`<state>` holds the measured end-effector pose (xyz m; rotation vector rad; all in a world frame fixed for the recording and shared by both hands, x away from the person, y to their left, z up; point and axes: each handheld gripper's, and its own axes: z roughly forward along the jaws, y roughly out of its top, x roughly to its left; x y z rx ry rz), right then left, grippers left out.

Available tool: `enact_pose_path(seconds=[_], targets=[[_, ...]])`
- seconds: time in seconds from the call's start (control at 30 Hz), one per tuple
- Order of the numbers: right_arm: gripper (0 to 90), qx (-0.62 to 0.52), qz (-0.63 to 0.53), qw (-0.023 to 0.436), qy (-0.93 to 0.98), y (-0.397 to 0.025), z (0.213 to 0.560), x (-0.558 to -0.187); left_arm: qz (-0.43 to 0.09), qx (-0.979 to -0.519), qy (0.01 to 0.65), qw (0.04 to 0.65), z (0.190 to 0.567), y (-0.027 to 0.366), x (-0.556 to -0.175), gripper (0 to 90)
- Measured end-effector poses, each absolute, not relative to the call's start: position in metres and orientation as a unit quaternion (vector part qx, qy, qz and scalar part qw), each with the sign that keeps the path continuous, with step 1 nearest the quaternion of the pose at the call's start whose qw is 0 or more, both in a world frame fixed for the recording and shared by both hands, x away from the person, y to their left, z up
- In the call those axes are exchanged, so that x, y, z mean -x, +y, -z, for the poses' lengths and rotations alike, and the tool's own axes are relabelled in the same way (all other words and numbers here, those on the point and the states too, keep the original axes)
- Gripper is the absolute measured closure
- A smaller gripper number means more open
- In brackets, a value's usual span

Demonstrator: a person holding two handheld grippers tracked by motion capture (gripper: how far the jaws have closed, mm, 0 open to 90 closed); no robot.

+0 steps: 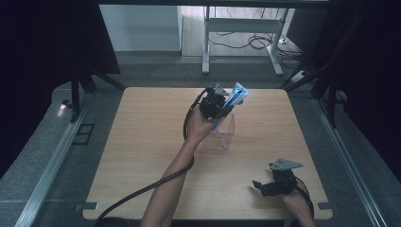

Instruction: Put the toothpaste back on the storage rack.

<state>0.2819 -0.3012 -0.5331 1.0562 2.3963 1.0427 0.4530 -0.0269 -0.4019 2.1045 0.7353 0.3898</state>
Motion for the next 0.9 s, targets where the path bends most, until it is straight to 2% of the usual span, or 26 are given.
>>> enact_pose_path(seconds=[0.6, 0.9], targets=[[0.0, -0.369, -0.365, 0.159, 0.84, -0.3, 0.534, -0.282, -0.148, -0.852, 0.287, 0.412, 0.436, -0.029, -0.447, 71.6], [0.0, -0.37, -0.364, 0.158, 0.84, -0.3, 0.534, -0.282, -0.137, -0.856, 0.281, 0.411, 0.439, -0.028, -0.445, 71.2]])
